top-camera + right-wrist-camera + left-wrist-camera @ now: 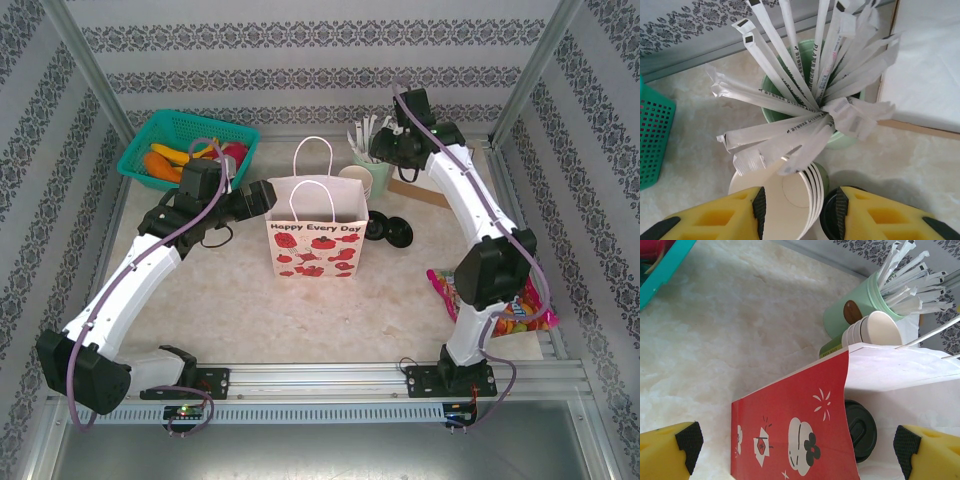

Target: Pack the takeout coffee

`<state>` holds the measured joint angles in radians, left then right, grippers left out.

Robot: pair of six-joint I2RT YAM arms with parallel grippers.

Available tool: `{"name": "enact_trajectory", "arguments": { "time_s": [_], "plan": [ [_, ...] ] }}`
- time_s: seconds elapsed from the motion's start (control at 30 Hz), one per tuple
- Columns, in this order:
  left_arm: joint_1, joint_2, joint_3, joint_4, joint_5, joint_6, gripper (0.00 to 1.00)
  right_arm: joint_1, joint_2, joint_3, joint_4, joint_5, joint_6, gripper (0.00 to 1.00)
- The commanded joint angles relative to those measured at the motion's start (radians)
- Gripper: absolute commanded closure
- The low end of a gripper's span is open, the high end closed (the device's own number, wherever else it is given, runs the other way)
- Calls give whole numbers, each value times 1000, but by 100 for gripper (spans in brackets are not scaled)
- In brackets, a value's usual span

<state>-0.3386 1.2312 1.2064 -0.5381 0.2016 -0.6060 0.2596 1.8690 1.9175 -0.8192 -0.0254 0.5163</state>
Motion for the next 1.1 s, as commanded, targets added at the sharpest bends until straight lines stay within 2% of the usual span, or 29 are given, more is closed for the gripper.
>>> {"name": "enact_trajectory", "arguments": {
  "time_s": [0.0,0.3,0.4,0.53,0.7,0.9,1.07],
  "plan": [
    [4,-1,15,-12,0,5,0,8,42,51,-12,-23,-22,56],
    [4,1,17,-15,-7,6,0,7,103,107,-26,-9,-41,63],
    [4,0,16,-15,-8,8,0,8,121,124,-25,5,-66,68],
    [5,7,23,-17,-10,11,1,8,136,157,-44,40,-102,85],
    [5,8,29,-13,-1,9,0,10,62,134,-23,97,-178,99],
    [6,-10,33,-21,-24,11,0,6,-50,115,-49,99,-278,100],
    [12,-52,36,-42,-124,11,0,16,-181,105,-100,48,-344,100]
  ]
}}
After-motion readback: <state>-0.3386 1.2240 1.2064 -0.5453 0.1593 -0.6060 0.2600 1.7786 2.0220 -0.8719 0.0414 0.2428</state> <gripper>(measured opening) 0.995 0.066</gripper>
